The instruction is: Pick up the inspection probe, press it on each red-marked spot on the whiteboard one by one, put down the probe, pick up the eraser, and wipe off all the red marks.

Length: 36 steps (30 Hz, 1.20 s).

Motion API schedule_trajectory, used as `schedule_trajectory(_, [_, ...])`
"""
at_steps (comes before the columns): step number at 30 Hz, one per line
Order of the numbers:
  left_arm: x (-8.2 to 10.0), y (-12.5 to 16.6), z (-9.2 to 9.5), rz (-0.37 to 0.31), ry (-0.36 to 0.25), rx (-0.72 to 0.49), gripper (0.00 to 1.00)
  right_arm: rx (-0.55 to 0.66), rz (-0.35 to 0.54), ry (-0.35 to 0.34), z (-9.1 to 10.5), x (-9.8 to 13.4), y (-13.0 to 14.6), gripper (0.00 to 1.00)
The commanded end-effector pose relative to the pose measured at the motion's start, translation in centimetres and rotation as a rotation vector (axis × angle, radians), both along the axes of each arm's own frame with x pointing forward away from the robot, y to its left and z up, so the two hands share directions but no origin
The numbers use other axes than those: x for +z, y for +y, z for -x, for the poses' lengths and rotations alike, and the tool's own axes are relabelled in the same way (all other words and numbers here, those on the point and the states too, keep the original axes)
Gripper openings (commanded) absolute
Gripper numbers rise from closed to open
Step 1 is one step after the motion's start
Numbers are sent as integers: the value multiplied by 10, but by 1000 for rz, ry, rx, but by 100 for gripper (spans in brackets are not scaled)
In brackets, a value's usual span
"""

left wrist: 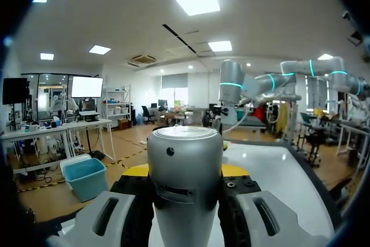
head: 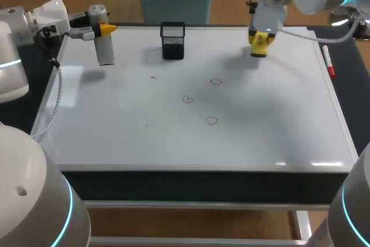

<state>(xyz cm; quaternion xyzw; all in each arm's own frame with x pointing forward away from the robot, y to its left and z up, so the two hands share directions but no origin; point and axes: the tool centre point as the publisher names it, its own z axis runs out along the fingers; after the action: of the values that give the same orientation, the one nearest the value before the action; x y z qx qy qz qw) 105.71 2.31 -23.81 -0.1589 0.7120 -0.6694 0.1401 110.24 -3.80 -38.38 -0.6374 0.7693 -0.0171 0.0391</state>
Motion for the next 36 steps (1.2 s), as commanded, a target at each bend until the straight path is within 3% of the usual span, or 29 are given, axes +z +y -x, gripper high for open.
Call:
schedule_trajectory(1, [0, -1, 0, 0, -3, 3, 0, -37, -1, -36, 30, 10, -29, 0])
schedule_trajectory(18, [0, -1, 0, 0, -3, 3, 0, -207, -15, -26, 90, 11, -77, 0])
schedule_trajectory(25, [0, -1, 0, 0, -3, 3, 0, -246, 14, -6, 102, 6, -92, 0])
schedule_trajectory(36, [0, -1, 0, 0, -3, 3, 0, -267, 0, -3, 102, 11, -90, 0])
